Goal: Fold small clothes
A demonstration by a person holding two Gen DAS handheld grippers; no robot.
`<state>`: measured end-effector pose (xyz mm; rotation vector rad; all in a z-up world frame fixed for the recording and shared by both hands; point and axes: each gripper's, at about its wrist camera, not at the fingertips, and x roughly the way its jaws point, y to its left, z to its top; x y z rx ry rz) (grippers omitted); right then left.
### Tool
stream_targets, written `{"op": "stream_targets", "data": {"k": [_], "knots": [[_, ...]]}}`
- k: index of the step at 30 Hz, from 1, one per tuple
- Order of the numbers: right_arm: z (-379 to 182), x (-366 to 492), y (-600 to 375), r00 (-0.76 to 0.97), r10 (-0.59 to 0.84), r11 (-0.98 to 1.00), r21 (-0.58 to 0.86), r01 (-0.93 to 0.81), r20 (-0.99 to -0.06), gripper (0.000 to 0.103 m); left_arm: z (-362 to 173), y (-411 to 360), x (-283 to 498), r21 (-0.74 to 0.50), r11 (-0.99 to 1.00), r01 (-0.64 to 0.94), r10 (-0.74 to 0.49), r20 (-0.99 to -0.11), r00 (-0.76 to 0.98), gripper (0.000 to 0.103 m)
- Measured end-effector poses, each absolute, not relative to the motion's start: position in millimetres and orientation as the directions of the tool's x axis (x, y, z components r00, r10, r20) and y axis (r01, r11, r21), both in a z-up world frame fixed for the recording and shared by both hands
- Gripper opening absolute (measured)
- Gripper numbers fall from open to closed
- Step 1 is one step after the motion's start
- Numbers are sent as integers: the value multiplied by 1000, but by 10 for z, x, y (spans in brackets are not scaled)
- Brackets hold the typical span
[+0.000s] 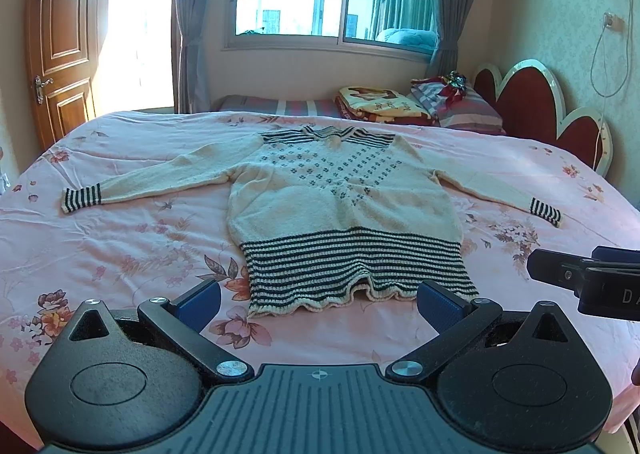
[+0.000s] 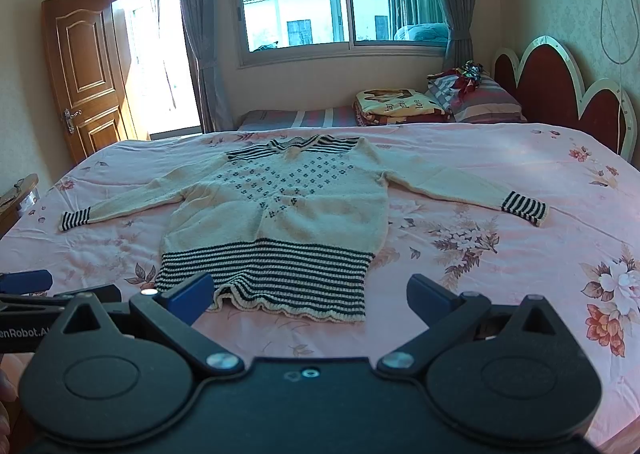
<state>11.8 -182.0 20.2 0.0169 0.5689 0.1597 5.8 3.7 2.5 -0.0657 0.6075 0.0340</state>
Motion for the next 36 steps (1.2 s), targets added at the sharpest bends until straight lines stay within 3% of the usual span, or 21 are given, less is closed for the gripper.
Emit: {"op": "stream_targets", "data": {"k": [36], "knots": [[47, 153, -1946, 813, 126, 992, 83, -96, -568, 102, -151, -46, 142, -67, 998, -16, -27, -598, 801, 103]]}}
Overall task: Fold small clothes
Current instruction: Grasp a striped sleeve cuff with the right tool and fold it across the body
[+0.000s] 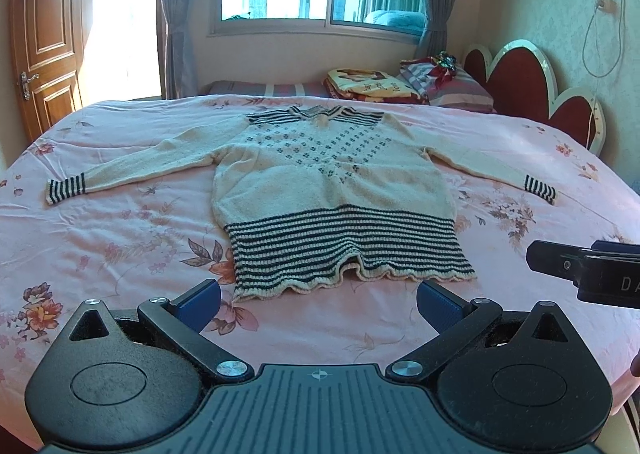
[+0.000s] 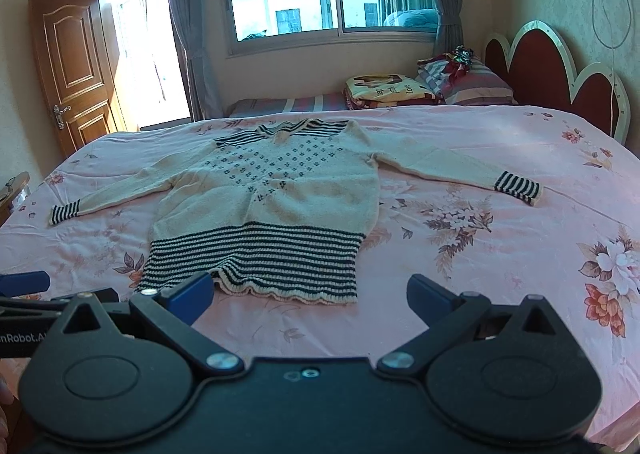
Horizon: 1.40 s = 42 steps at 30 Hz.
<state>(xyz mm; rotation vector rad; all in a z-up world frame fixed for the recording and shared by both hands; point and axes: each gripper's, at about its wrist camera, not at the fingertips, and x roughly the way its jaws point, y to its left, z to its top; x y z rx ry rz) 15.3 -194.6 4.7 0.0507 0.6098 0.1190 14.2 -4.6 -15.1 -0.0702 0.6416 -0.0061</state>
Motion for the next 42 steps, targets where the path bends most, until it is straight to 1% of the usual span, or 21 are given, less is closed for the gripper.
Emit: {"op": "stream_targets", "data": {"k": [3, 5, 7, 10, 11, 13, 14, 16, 17, 20, 21, 22, 24, 29, 33, 35, 38, 39, 40, 41, 42], "knots": [[19, 255, -2185, 816, 148, 984, 167, -63, -559, 102, -157, -10, 203, -173, 985, -16, -85, -565, 821, 103], [-13, 368, -2396, 823, 126, 980, 198, -16, -554, 102, -142, -22, 276, -183, 983, -2, -96, -524, 846, 103], [-20, 484, -2629, 840, 89, 975, 220, 37, -536, 102, -135, -42, 425, -188, 982, 14, -110, -512, 852, 103], [-52, 760, -3038, 872, 36, 955, 274, 113, -487, 102, -149, -23, 687, -249, 968, 7, -128, -470, 873, 103], [-140, 929, -3193, 867, 69, 939, 325, 110, -493, 102, -161, -32, 793, -271, 963, -1, -123, -438, 890, 103], [-411, 1411, -3522, 745, 193, 899, 420, 127, -638, 101, -186, -56, 1004, -310, 951, -6, -126, -404, 906, 103], [-480, 1502, -3668, 754, 155, 877, 441, 193, -638, 98, -194, -95, 1118, -294, 956, -10, -119, -417, 901, 103], [-600, 1726, -4008, 783, 75, 832, 471, 292, -618, 86, -208, -242, 1411, -199, 980, -3, -91, -462, 882, 103], [-656, 1811, -4149, 794, 60, 803, 501, 321, -605, 83, -221, -303, 1548, -176, 984, 12, -96, -479, 873, 103], [-932, 2175, -4636, 810, 57, 683, 615, 395, -584, 83, -273, -432, 1928, -181, 983, 37, -129, -528, 839, 103], [-1005, 2271, -4736, 818, 60, 663, 635, 396, -572, 81, -300, -474, 2047, -175, 984, 32, -123, -541, 832, 103], [-1081, 2377, -4820, 821, 56, 650, 645, 403, -569, 74, -313, -528, 2152, -168, 985, 30, -119, -551, 826, 103], [-1167, 2530, -4904, 836, 45, 635, 661, 399, -547, 66, -369, -636, 2344, -148, 989, 24, -106, -573, 813, 103], [-1250, 2790, -4968, 854, 34, 609, 688, 394, -519, 61, -502, -780, 2746, -105, 994, -16, -52, -615, 787, 103], [-1222, 2859, -4998, 853, 23, 589, 697, 409, -521, 53, -635, -724, 3055, -101, 991, -90, 2, -655, 756, 103], [-1219, 2884, -4994, 852, 22, 576, 703, 417, -523, 51, -724, -660, 3218, -69, 985, -160, 70, -684, 727, 103], [-1215, 2924, -4956, 847, 17, 580, 695, 425, -531, 43, -795, -518, 3364, -114, 977, -182, 50, -705, 708, 103], [-1215, 2940, -4952, 845, 1, 589, 683, 431, -535, 38, -798, -476, 3373, -131, 972, -196, 49, -701, 711, 103], [-1216, 2945, -4962, 842, -22, 597, 669, 444, -539, 26, -797, -430, 3385, -141, 968, -206, 51, -698, 714, 103], [-1218, 2961, -4983, 836, -47, 602, 653, 461, -547, 20, -789, -387, 3385, -141, 967, -213, 57, -693, 718, 103], [-1217, 2982, -5000, 830, -66, 606, 638, 474, -554, 8, -785, -341, 3394, -129, 967, -220, 72, -689, 721, 103]]}}
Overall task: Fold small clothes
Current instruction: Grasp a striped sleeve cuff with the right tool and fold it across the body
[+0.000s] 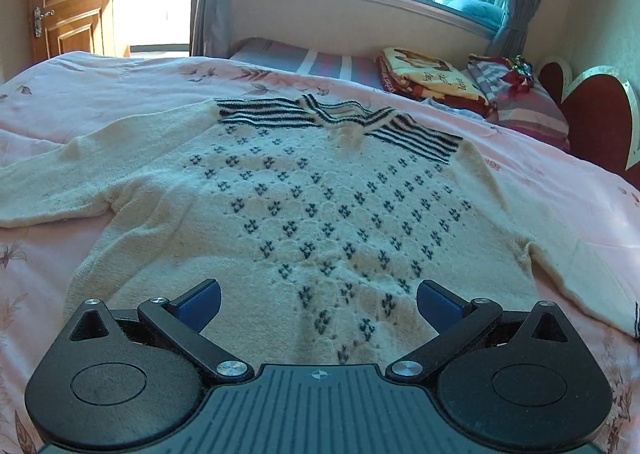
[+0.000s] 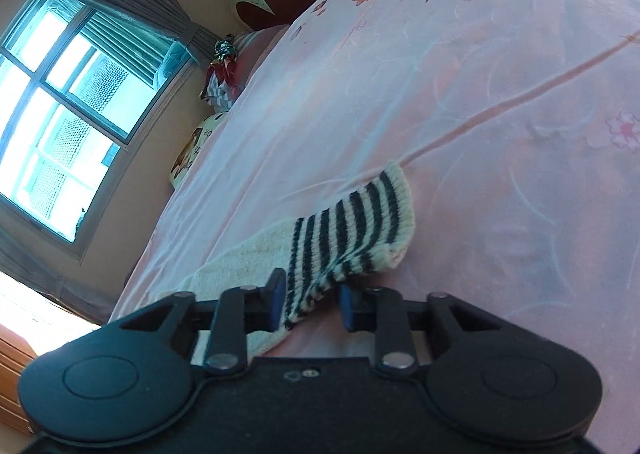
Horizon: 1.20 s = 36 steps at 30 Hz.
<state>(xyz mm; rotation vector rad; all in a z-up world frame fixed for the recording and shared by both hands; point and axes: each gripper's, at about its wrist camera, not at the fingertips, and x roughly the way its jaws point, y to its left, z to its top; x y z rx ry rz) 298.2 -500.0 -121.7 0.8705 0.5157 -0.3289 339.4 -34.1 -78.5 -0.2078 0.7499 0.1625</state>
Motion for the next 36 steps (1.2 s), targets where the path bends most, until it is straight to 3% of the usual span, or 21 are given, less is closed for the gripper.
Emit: {"op": "stream_targets", "data": {"k": [6, 13, 22, 24, 28, 30, 33, 35, 36], "knots": [[-950, 3298, -4692, 860, -83, 780, 504, 370, -503, 7, -806, 64, 3393, -75, 956, -283, 159, -678, 718, 103], [-589, 3632, -3360, 885, 191, 926, 377, -18, -425, 7, -866, 755, 3505, -140, 930, -340, 159, -680, 716, 103], [-826, 3915, -1646, 736, 426, 903, 300, -308, -526, 7, -923, 1279, 3503, -213, 931, -295, 68, -694, 717, 103], [-937, 3911, -1409, 705, 431, 902, 281, -327, -564, 7, -942, 1381, 3481, -262, 919, -294, 31, -695, 719, 103], [-947, 3742, -1272, 708, 432, 902, 268, -338, -559, 31, -940, 1385, 3542, -335, 910, -244, -46, -667, 744, 103], [-878, 3672, -1388, 721, 433, 901, 297, -317, -541, 38, -944, 1281, 3645, -381, 905, -187, -119, -651, 750, 103], [-864, 3579, -1604, 730, 411, 905, 339, -256, -546, 39, -966, 1020, 3851, -471, 878, -88, -255, -615, 746, 102], [-875, 3472, -1722, 743, 387, 910, 356, -213, -546, 39, -1003, 845, 4001, -535, 844, -38, -344, -593, 728, 85], [-869, 3424, -1784, 750, 376, 911, 363, -193, -544, 39, -1048, 749, 4087, -563, 826, -25, -384, -594, 707, 81]]}}
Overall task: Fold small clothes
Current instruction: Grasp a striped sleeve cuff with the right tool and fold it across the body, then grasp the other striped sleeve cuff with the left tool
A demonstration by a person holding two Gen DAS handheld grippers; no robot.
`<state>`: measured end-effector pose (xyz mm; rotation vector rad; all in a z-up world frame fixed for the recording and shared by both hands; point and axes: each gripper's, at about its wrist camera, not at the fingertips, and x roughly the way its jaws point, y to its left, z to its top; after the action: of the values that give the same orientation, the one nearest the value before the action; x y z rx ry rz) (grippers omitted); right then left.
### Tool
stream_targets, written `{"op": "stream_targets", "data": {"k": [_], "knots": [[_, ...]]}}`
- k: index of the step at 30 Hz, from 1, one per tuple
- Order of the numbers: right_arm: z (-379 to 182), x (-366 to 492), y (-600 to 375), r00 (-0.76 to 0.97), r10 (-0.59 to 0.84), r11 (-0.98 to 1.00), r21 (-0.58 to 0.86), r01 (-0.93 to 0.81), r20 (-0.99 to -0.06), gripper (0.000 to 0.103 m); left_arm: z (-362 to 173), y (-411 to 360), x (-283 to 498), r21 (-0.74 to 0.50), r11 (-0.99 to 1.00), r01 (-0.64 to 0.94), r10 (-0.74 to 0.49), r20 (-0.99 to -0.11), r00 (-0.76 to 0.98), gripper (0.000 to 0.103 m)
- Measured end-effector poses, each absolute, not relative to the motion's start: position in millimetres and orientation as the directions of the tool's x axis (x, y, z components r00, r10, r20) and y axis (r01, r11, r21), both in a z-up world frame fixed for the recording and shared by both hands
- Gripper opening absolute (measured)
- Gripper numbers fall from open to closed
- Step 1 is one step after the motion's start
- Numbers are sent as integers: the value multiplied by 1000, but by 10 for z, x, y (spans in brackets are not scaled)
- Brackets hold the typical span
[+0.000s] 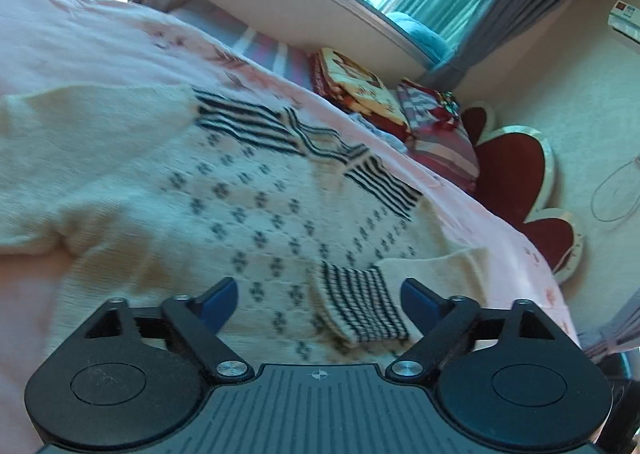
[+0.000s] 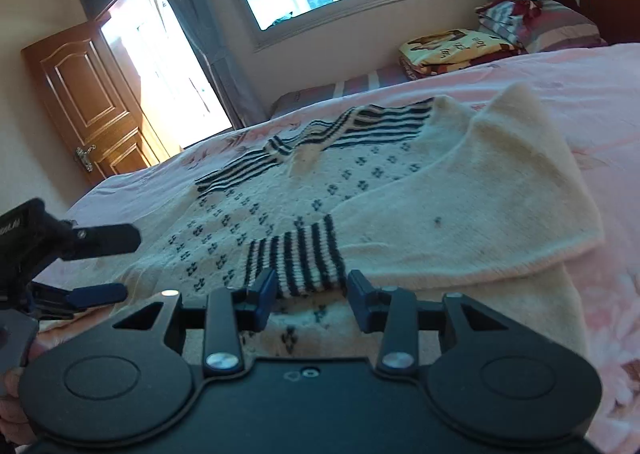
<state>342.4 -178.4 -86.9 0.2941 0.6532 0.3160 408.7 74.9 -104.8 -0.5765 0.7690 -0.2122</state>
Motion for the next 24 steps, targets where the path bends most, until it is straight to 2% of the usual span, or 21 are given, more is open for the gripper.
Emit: {"op": "stream_targets", "data": {"k": [3, 5, 6, 8, 12, 16, 19, 24], "knots": [[-865, 3317, -1980, 767, 342, 910, 395, -127, -543, 39, -1201, 525, 4334, -586, 810, -23, -440, -632, 638, 75], [-856, 3269, -2090, 778, 324, 909, 405, -98, -539, 40, -1292, 429, 4445, -604, 796, -35, -462, -644, 610, 52], [-852, 3251, -2151, 782, 313, 909, 408, -83, -539, 40, -1327, 385, 4485, -610, 792, -35, -470, -644, 604, 45], [-852, 3231, -2251, 790, 297, 907, 417, -58, -536, 40, -1395, 308, 4568, -622, 783, -7, -499, -634, 590, 5], [-904, 3235, -2434, 797, 284, 884, 467, -2, -534, 40, -1399, 242, 4648, -611, 791, 42, -504, -610, 611, 5], [-926, 3293, -2538, 801, 290, 855, 517, 28, -524, 40, -1115, 636, 4590, -597, 801, 46, -452, -554, 699, 5], [-929, 3378, -2564, 804, 312, 832, 554, 27, -506, 41, -1054, 967, 4539, -565, 825, 22, -407, -567, 716, 5], [-1065, 3585, -2695, 807, 359, 711, 697, 89, -469, 42, -1196, 1279, 4447, -563, 826, -35, -377, -599, 706, 5]]}}
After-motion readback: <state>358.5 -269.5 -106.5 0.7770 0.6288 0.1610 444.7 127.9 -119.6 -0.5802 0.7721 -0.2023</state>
